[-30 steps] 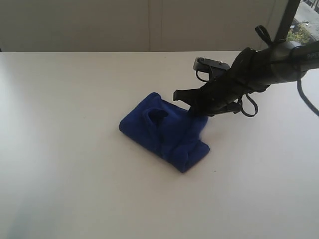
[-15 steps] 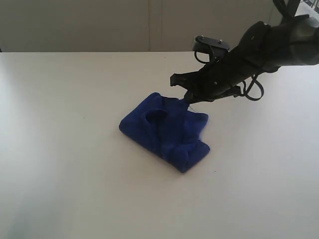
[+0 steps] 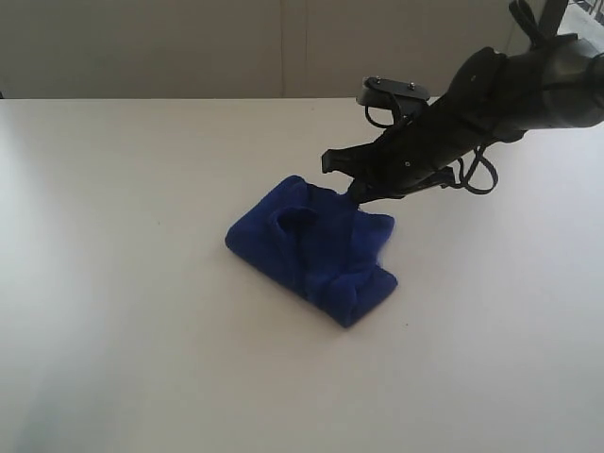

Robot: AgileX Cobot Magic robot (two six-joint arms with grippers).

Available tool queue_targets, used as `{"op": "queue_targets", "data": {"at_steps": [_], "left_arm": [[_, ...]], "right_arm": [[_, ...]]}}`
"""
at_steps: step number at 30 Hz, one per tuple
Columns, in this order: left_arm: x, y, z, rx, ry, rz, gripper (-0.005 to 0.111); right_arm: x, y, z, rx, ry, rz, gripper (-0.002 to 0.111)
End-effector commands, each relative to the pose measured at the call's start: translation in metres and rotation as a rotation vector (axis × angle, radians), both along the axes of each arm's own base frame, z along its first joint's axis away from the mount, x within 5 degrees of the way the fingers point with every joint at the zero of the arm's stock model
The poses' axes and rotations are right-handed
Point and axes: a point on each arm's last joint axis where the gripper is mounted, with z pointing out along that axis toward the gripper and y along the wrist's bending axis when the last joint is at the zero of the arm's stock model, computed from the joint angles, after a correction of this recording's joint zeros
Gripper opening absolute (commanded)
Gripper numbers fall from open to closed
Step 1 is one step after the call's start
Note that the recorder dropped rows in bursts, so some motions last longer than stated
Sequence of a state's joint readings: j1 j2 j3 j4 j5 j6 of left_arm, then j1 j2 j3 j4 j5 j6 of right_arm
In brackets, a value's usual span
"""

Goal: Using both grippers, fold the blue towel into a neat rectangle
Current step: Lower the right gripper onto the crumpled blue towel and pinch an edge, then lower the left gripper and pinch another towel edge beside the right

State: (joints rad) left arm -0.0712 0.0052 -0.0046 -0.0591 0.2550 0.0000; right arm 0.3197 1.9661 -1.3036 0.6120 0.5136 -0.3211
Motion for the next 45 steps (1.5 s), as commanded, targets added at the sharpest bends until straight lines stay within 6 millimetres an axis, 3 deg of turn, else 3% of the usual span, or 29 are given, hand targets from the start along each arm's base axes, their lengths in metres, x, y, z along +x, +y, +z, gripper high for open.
{"op": "queue_targets", "data": {"at_steps": [1,6,9,14,17,19,22,25,29,33,36,40,45], "left_arm": [[0.000,0.000,-0.001,-0.007,0.000,0.001,0.000],[0.002,0.001,0.004,0.018,-0.062,0.002,0.000],[0.004,-0.001,0.012,-0.164,-0.130,0.039,0.000],[0.006,0.002,0.027,-0.211,-0.293,0.071,0.000],[0.007,0.004,0.036,-0.392,-0.377,0.114,0.000],[0.006,0.002,0.033,-0.440,-0.316,0.116,0.000],[0.006,-0.002,0.045,-0.423,-0.151,0.102,0.000],[0.019,-0.004,0.073,-0.382,-0.040,0.100,0.000],[0.065,-0.010,0.117,-0.248,0.149,0.052,0.000],[0.128,-0.019,0.131,-0.099,0.396,-0.072,0.000],[0.175,-0.038,0.125,-0.041,0.492,-0.214,0.000],[0.232,-0.081,0.106,0.033,0.528,-0.424,0.000],[0.276,-0.146,0.092,0.156,0.482,-0.656,0.000]], "right_arm": [[0.000,-0.001,0.000,-0.011,-0.010,0.013,0.000],[0.000,-0.001,0.000,-0.011,-0.012,0.012,0.000],[0.000,-0.001,0.000,-0.011,-0.012,0.012,0.000],[0.000,-0.001,0.000,-0.011,-0.012,0.012,0.000],[0.000,-0.001,0.000,-0.011,-0.012,0.012,0.000],[0.000,-0.001,0.000,-0.011,-0.010,0.013,0.000],[-0.001,-0.001,0.000,-0.004,0.007,0.005,0.000],[-0.001,-0.001,0.000,0.004,0.016,-0.011,0.000],[-0.002,-0.001,0.000,0.030,0.054,-0.061,0.000],[-0.001,-0.011,-0.001,0.065,0.115,-0.120,0.000],[0.000,-0.022,-0.002,0.090,0.149,-0.101,0.000],[0.004,-0.037,-0.002,0.124,0.148,-0.080,0.000],[0.008,-0.042,-0.012,0.117,0.157,-0.105,0.000]]}}
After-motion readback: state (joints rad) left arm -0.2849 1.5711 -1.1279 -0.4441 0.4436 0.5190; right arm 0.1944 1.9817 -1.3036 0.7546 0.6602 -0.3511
